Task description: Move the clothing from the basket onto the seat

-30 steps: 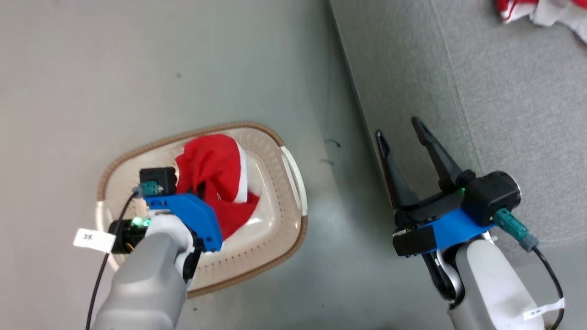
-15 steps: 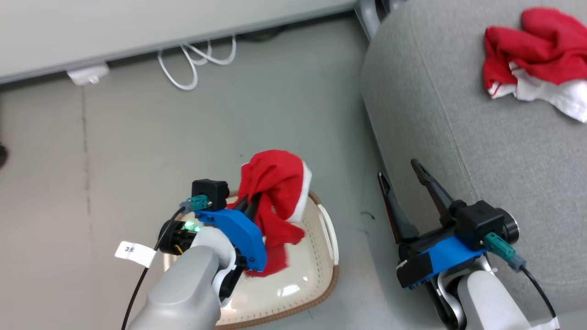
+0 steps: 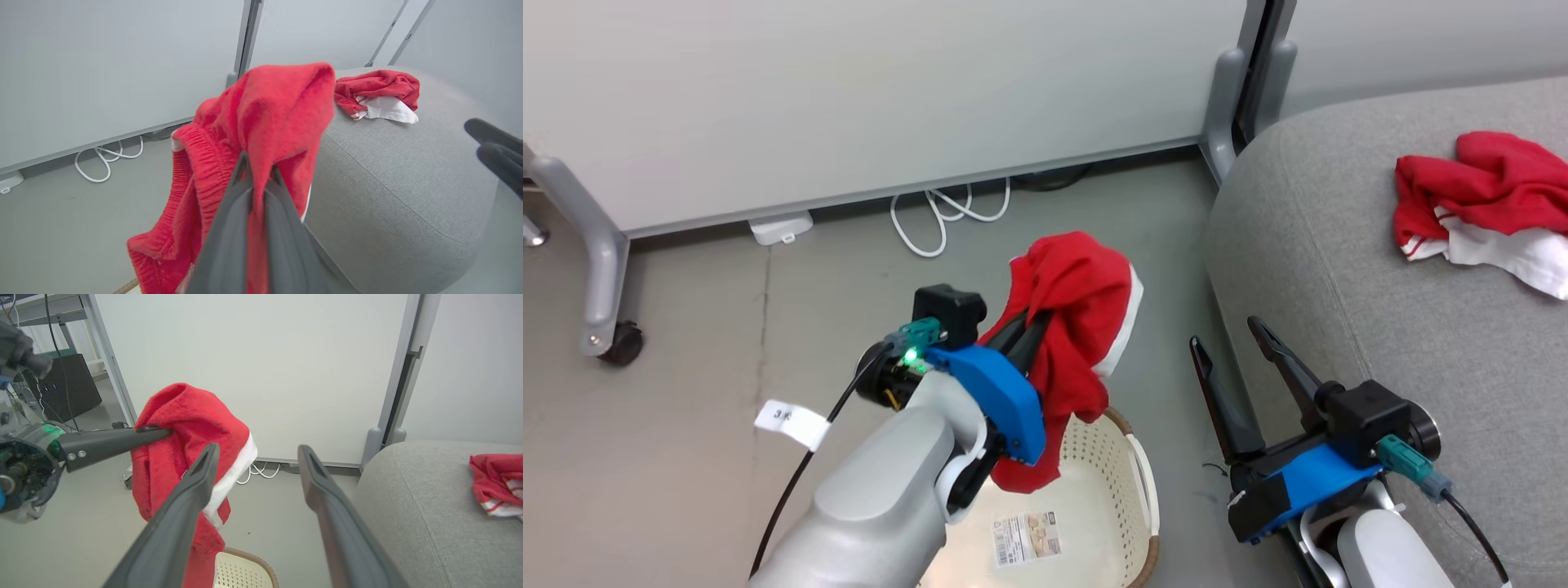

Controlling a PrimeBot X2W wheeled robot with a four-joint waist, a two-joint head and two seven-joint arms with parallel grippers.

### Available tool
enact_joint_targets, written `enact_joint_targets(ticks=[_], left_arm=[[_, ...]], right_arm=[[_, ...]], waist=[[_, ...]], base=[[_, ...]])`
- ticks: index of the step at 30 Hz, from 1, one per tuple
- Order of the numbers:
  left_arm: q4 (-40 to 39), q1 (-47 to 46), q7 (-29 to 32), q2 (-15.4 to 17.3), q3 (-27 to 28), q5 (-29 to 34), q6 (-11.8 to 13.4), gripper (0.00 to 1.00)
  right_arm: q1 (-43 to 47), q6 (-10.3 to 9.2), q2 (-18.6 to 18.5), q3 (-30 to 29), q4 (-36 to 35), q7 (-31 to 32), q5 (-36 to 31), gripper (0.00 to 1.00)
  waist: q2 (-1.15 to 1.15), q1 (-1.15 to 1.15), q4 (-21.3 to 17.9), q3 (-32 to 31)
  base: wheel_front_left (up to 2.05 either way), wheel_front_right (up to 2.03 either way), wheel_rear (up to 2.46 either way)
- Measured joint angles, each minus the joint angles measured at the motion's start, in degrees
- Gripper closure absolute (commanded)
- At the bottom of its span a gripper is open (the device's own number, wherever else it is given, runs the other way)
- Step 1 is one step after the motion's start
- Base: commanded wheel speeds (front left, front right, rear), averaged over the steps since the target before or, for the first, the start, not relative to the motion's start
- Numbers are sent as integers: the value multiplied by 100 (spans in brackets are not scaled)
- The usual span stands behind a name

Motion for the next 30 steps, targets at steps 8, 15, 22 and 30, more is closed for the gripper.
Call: enact_joint_targets(ticks=[8,15,22,30], left_arm=[[-320,-412,-10,35,-381,-201,0,100],[-444,-800,-68,47,-581,-311,0,100],[-563,-1105,-115,-7,-768,-453,0,100],[-508,-1226,-157,-35,-959,-550,0,100]], right_arm=[[118,0,0,13,-21,67,58,0],[193,0,0,32,-16,108,74,0],[243,0,0,36,-8,123,82,0],[253,0,0,73,-11,130,114,0]], waist=[[0,1,38,-159],[0,1,67,-248],[0,1,91,-312],[0,2,60,-309]], base=[[0,0,0],[0,0,0],[0,0,0],[0,0,0]])
